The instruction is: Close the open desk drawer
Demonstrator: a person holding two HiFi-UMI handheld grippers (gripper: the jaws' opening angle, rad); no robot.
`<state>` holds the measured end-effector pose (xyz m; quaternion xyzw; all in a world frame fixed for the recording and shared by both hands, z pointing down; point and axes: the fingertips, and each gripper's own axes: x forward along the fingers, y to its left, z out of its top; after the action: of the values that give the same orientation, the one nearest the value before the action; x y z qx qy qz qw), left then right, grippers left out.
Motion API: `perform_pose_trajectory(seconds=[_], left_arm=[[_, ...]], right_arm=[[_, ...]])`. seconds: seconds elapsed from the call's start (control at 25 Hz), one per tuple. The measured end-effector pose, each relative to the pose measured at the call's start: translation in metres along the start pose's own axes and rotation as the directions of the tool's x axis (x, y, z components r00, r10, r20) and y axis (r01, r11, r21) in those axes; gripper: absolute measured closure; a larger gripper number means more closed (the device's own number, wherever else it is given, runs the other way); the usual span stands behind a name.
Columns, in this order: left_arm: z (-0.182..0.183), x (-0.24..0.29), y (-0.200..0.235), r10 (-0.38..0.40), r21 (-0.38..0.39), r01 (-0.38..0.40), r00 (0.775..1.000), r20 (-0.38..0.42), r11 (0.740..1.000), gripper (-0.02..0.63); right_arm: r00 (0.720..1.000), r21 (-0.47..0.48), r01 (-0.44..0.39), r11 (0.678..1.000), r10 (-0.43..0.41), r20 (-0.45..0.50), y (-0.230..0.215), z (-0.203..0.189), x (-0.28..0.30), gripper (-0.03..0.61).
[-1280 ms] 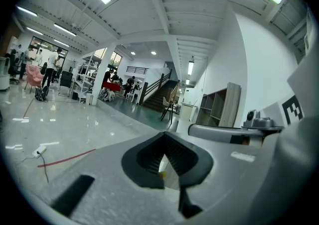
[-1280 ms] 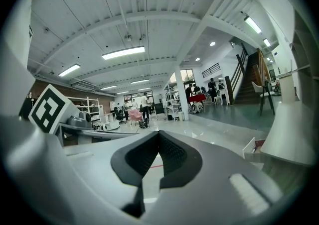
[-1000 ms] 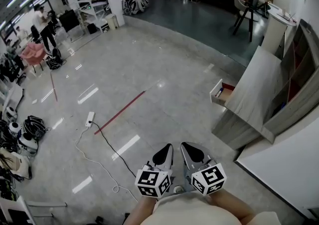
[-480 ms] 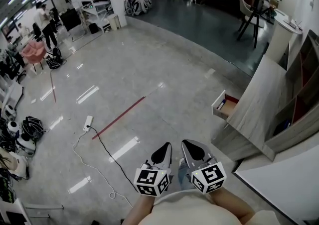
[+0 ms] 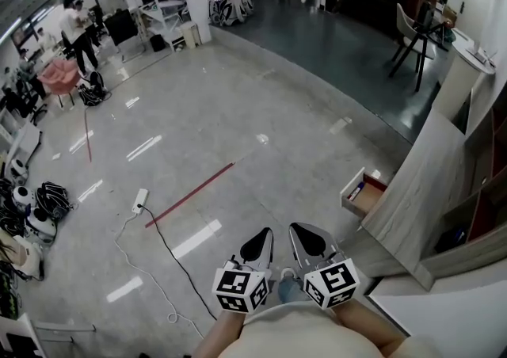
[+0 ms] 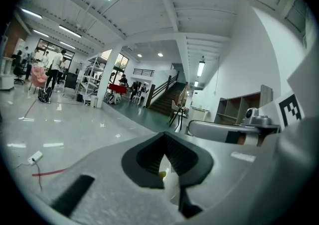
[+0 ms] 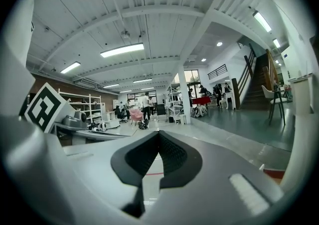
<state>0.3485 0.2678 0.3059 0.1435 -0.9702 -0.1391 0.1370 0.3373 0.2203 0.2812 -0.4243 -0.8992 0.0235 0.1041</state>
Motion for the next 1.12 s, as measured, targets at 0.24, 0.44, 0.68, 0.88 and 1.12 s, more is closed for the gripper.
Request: perform_pose_trajectory(seconds=[0.24, 0.44, 0.68, 0.88, 1.12], left_arm=[[0.015, 0.049, 0.008, 0.001, -0.013, -0.001, 1.000, 0.000, 1.000, 0.607], [0.028, 0.087, 0.015, 0.008, -0.009, -0.008, 1.000, 0.008, 1.000, 0.607], [0.040, 0.126, 0.016, 0.010, 0.000, -0.010, 1.000, 0.006, 1.000, 0.607], [0.041, 0.152, 0.017, 0.014, 0.003, -0.014, 1.000, 0.005, 1.000, 0.607], [0.042, 0.179, 0.017, 0.006, 0.009, -0.006, 1.000, 0.002, 1.000, 0.607]], right_arm=[[1.000, -0.004, -0.010, 1.000, 0.010, 0.001, -0.041, 0.012, 0.030, 0.575], [1.000, -0.013, -0.019, 1.000, 0.019, 0.002, -0.074, 0.022, 0.052, 0.575], [1.000, -0.016, -0.027, 0.999, 0.027, 0.000, -0.109, 0.029, 0.070, 0.575], [1.000, -0.009, -0.026, 1.000, 0.026, 0.003, -0.134, 0.029, 0.080, 0.575], [1.000, -0.002, -0.008, 1.000, 0.008, 0.015, -0.161, 0.031, 0.089, 0.575]])
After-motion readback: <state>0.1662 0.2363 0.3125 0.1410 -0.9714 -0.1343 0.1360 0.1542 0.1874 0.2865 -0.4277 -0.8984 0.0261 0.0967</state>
